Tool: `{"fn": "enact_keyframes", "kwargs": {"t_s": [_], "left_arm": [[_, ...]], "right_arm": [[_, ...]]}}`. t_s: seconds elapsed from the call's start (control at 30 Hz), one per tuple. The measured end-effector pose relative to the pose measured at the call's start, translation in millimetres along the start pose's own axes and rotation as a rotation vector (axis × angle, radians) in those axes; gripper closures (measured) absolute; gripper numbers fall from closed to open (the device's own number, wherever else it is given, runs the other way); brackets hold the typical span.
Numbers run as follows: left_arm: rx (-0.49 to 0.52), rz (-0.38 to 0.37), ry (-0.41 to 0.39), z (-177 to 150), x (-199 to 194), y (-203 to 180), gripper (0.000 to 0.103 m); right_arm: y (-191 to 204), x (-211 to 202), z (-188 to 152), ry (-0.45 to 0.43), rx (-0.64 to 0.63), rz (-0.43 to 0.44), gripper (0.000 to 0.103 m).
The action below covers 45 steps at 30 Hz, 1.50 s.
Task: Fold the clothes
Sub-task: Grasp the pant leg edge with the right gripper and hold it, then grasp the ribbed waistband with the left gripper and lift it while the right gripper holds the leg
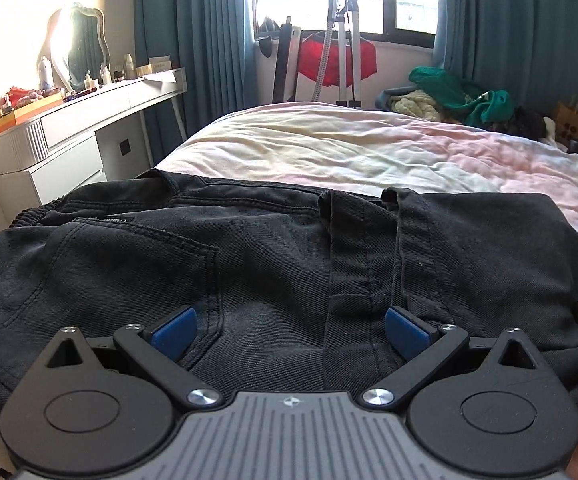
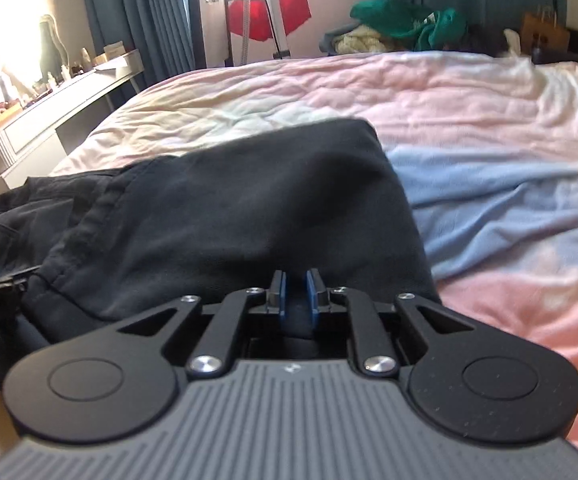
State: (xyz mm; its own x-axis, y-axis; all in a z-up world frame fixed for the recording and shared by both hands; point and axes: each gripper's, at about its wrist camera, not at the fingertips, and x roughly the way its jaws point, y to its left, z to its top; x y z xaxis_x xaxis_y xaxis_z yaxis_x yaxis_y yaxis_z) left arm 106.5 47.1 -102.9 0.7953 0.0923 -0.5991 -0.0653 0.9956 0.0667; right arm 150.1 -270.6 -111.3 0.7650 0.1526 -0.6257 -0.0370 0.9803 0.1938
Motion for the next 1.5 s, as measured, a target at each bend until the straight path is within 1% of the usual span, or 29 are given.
{"fn": "enact_keyframes", "kwargs": {"t_s": [0.13, 0.23, 0.37, 0.47, 0.57, 0.67, 0.7, 0.77, 0.8, 0.9, 0.93, 1.03, 1.2, 1.3, 1.37, 1.47, 1.5], "left_arm": [[-0.008, -0.001, -0.008, 0, -1, 2, 0.002], [-0.026, -0.011, -0.004, 0, -8, 7, 0.002], [-0.072, -0.027, 0.009, 2, -34, 26, 0.002], [-0.127, -0.047, 0.035, 7, -53, 54, 0.002], [-0.188, -0.032, 0.085, 12, -66, 91, 0.002], [-0.251, 0.033, 0.110, 12, -78, 133, 0.002], [-0.284, 0.054, 0.127, 9, -79, 148, 0.001], [-0.429, 0.048, 0.179, 0, -76, 179, 0.001], [-0.520, 0.031, 0.202, -6, -72, 193, 0.001], [-0.740, -0.022, 0.216, -21, -64, 226, 0.001], [-0.782, -0.028, 0.220, -25, -62, 233, 0.002], [-0.851, -0.040, 0.253, -32, -58, 243, 0.002], [-0.873, -0.049, 0.239, -35, -64, 247, 0.002], [-0.924, -0.061, 0.220, -42, -68, 252, 0.002], [-0.984, -0.067, 0.202, -47, -66, 259, 0.002], [-1.084, -0.078, 0.158, -57, -75, 270, 0.002], [-1.099, -0.086, 0.150, -58, -76, 272, 0.002]], "right_arm": [[-5, 2, 3, 0.003, 0.041, 0.016, 0.089], [-5, 3, 1, 0.001, 0.044, 0.021, 0.090], [-2, 1, 0, -0.002, 0.023, 0.014, 0.090], [-4, 0, 0, 0.000, 0.028, 0.020, 0.090], [-7, -1, 2, 0.004, 0.043, 0.031, 0.090], [-8, -1, 2, 0.010, 0.043, 0.036, 0.090], [-8, -2, 2, 0.013, 0.039, 0.036, 0.090], [-7, -3, 4, 0.015, 0.040, 0.036, 0.089], [-7, -3, 4, 0.016, 0.042, 0.038, 0.089], [-8, -2, 3, 0.018, 0.044, 0.040, 0.089], [-8, -2, 3, 0.018, 0.042, 0.039, 0.090], [-7, -2, 2, 0.018, 0.035, 0.038, 0.090], [-3, -2, 1, 0.015, 0.011, 0.020, 0.090], [-2, -2, 1, 0.014, 0.003, 0.015, 0.090], [-2, -2, 1, 0.015, 0.005, 0.012, 0.089], [0, -2, 1, 0.014, -0.003, 0.006, 0.089], [1, -2, 1, 0.014, -0.008, 0.003, 0.089]]}}
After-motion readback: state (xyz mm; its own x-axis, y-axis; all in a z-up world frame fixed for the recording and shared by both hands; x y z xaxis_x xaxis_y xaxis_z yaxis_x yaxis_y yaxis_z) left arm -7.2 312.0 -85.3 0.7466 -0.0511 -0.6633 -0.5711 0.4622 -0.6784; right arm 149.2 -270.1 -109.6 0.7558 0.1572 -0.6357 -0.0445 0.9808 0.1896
